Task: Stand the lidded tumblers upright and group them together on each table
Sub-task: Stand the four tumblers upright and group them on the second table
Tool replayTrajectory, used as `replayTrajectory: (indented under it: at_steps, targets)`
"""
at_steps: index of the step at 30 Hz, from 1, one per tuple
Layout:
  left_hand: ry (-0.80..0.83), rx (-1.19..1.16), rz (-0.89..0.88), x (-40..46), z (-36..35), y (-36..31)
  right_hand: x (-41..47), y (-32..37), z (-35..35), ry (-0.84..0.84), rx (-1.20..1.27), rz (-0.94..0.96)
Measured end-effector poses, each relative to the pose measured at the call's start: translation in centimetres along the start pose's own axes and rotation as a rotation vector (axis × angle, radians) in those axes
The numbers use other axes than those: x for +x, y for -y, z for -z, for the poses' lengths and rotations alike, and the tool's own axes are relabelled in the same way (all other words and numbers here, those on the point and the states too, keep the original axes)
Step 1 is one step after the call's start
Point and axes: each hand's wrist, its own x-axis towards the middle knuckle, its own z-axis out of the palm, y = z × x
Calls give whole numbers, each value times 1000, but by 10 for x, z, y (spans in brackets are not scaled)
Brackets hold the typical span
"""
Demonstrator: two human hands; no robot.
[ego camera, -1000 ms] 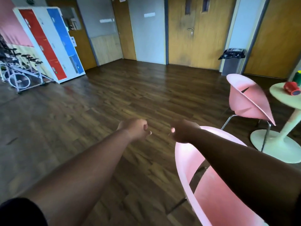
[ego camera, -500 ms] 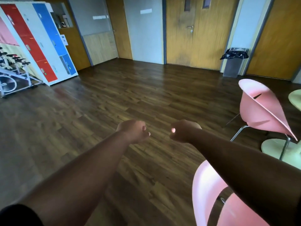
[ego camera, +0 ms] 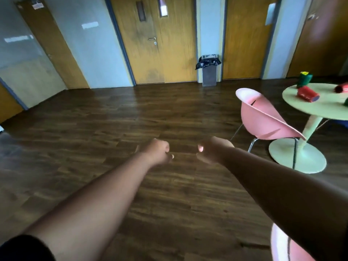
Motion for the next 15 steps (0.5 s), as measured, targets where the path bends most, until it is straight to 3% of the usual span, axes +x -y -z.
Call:
replayTrajectory:
  at_steps: [5, 15]
  targets:
    - [10, 28, -85, 106, 13, -24, 74, -42, 26, -29, -4, -93]
    - [60, -21, -253, 328, 37, -127, 224, -196, 84, -74, 1, -284]
